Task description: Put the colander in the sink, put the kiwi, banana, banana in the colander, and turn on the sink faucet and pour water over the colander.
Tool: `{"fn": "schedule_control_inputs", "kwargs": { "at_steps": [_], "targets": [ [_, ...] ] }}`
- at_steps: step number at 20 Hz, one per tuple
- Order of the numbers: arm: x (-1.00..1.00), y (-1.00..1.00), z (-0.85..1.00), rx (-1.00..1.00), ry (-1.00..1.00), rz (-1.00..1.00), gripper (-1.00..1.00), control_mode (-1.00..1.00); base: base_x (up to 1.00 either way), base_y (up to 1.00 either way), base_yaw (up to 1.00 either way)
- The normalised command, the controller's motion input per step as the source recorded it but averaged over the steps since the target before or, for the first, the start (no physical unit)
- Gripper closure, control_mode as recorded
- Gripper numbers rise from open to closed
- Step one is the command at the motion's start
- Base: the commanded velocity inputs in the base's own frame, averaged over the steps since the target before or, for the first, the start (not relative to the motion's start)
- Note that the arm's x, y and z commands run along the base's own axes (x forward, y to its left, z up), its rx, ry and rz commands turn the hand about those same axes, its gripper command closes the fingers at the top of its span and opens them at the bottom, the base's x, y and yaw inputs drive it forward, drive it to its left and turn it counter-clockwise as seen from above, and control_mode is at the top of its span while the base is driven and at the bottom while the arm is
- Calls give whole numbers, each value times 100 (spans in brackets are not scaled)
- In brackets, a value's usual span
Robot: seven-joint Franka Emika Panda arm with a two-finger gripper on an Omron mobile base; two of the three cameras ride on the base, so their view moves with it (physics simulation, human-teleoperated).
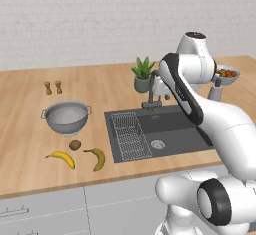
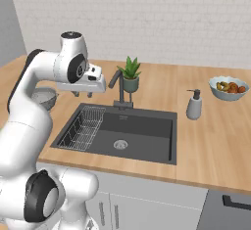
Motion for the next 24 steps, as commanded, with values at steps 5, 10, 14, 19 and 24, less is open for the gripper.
{"fn": "schedule_control_inputs", "kwargs": {
  "at_steps": [5,10,14,19,24],
  "targets": [
    [-32,7,-3,1,-3,0,-100,-100,0,0,0],
    [-45,54,-13,9,-1,-13,-100,-100,0,0,0],
    [-10,91,-24,0,0,-29,-100,-100,0,0,0],
    [33,75,-29,0,16,-32,-100,-100,0,0,0],
    [75,48,-23,2,36,-19,-100,-100,0,0,0]
  ]
}}
